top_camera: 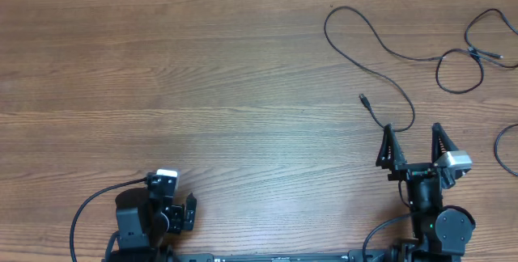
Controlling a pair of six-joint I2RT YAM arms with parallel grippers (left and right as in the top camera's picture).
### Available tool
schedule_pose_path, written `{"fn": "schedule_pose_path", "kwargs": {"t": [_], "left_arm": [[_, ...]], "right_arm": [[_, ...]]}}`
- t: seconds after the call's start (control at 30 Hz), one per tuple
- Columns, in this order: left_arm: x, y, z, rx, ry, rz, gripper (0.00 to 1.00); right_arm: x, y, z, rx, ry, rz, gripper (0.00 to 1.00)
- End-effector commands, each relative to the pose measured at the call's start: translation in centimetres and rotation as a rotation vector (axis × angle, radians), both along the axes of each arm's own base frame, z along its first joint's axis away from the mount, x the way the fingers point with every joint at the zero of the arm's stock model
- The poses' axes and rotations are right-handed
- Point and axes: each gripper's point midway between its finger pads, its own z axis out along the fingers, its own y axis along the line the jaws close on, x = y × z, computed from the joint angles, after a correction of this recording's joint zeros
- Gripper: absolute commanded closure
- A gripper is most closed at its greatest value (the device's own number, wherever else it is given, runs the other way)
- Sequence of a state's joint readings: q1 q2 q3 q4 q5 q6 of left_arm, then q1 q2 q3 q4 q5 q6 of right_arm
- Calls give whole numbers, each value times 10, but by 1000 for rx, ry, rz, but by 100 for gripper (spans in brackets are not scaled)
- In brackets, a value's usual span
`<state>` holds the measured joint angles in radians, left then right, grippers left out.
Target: Untangle cables
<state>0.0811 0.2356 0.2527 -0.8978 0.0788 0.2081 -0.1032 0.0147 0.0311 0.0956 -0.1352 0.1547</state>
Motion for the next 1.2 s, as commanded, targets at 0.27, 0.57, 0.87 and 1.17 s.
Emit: {"fn": "schedule_pose_path", "kwargs": {"t": [0.27, 0.57, 0.87, 1.17], "left_arm": [[1, -1, 0, -14, -8, 10, 0], [1, -1, 0, -14, -8, 10, 1], [1, -1, 0, -14, -8, 10, 0], [1, -1, 0, -14, -8, 10, 1]], "right_arm": [[4, -17, -46, 19, 165, -95, 0], [4, -23, -52, -93, 190, -136, 0], [4, -23, -53, -181, 192, -146, 0], [4, -20, -53, -184, 191, -132, 0]]}}
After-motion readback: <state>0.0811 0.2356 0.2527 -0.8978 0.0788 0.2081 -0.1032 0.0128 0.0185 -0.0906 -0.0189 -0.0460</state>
